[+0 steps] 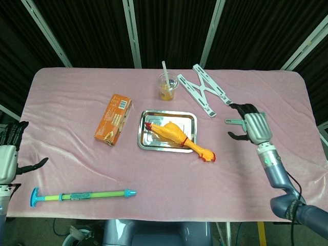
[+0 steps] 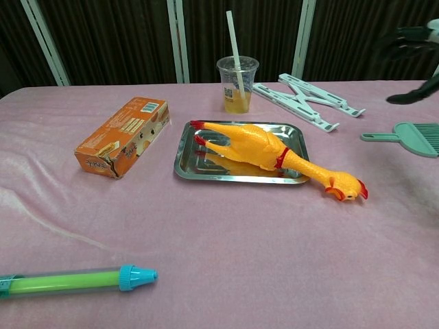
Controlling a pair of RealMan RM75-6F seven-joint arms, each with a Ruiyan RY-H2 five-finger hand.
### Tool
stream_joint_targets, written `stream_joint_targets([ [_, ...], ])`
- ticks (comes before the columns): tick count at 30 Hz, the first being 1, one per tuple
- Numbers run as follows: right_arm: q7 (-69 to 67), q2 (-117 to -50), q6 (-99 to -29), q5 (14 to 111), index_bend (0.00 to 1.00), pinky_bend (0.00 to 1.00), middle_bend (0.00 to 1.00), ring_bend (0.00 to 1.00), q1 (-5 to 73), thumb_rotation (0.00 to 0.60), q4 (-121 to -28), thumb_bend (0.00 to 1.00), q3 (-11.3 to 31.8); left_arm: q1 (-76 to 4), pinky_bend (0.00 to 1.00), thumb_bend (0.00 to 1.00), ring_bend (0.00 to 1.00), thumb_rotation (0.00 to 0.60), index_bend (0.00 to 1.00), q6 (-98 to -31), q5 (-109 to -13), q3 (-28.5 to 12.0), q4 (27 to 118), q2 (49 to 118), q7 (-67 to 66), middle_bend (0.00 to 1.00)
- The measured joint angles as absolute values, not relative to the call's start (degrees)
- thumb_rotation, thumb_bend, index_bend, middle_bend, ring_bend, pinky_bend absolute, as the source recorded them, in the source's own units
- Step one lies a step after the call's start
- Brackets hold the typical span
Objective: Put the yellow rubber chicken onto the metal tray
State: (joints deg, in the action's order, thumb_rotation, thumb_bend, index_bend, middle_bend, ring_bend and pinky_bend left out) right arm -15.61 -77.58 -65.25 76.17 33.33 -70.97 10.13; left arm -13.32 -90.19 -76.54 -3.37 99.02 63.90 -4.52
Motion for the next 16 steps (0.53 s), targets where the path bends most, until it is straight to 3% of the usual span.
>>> stream_joint_targets([
  [6,-9.44,-73.77,-72.56,77.21,0.03,0.04,0.17,0.04,26.50,0.600,-75.98,0.23,6.72,-9.97,0.08,0.01,0.00,0.600,0.09,-94.00,-77.63,-2.55,95.60,65.62,-4.88,0.09],
  [12,-6.35,-72.48,-75.42,77.83,0.01,0.04,0.17,0.03,22.47,0.600,-78.11,0.22,2.24,-7.14,0.08,0.01,0.00,0.600,0.09,-96.62,-81.73,-0.30,93.88,67.11,-5.67,0.09],
  [16,-4.73,-71.57,-78.51,78.36,0.01,0.04,0.17,0.03,19.70,0.600,-80.57,0.23,1.46,-5.50,0.08,0.01,0.00,0.600,0.09,-97.94,-83.28,0.52,93.12,68.10,-6.10,0.09],
])
